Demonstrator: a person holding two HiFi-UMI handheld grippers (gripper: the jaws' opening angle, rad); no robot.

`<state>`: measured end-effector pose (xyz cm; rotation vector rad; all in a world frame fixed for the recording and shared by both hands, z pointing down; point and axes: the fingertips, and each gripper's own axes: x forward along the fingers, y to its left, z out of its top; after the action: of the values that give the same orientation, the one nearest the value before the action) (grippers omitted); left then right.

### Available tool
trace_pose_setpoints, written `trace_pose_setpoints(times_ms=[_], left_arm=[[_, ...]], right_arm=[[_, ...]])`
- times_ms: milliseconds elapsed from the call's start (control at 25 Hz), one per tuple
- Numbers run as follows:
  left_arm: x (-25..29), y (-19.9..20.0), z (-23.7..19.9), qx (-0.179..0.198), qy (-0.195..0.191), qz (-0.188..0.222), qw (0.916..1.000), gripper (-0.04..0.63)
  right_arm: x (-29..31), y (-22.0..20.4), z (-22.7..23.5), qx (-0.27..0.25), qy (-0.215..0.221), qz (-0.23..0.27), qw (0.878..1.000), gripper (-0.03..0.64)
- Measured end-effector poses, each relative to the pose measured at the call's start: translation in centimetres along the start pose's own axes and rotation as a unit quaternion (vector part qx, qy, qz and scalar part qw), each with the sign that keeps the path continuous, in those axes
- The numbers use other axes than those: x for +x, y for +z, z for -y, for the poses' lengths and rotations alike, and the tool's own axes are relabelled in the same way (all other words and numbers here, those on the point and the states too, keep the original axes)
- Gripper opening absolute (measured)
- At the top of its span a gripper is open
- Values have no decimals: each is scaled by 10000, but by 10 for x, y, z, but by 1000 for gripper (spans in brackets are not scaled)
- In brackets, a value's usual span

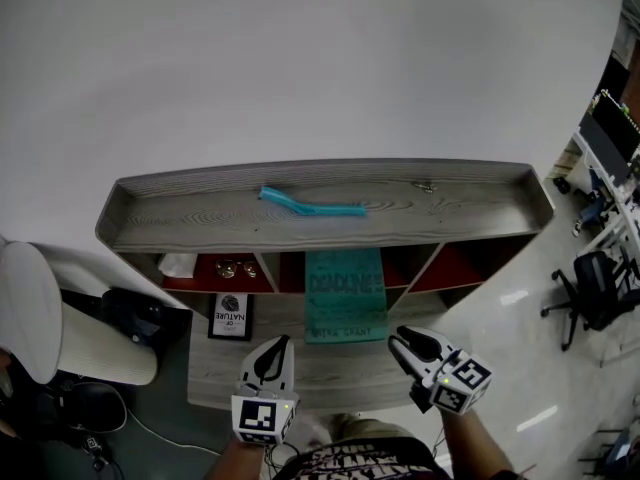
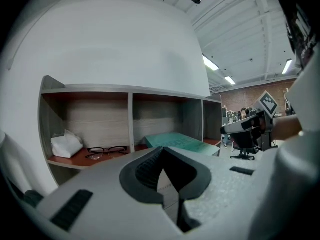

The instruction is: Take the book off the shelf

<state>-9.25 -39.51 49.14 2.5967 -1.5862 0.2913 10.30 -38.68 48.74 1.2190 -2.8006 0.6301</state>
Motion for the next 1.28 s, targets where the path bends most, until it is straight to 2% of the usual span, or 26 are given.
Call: trace_pose_setpoints(times_ms=[200,440,560,760,840,1080,1200,1280], left_arm=[[22,4,5,-61,-17,-105,9999,6],[45,11,4,-41,116,-120,9999,6],[54,5,8,-74,117,-194,9997,6],[67,-4,9,158,124,-412,9990,6],[72,-5,10,111,126,-424,9990,6],[83,-14,17,-38,72,-526,9986,6],[86,-13,20,45,25,-546,9985,6],[85,-11,18,77,65,-533,9985,6]], right_arm=[[15,-8,18,472,295,-320,9979,243],[38,-18,40,1178,595,-553,9897,339],[48,-23,49,1418,706,-676,9851,353],[65,-37,56,1894,1058,-996,9711,396],[72,-41,58,2006,1108,-1121,9669,403],[87,-51,53,2350,1368,-1400,9521,402],[95,-56,52,2493,1491,-1366,9471,400],[98,-59,50,2679,1566,-1347,9410,372]])
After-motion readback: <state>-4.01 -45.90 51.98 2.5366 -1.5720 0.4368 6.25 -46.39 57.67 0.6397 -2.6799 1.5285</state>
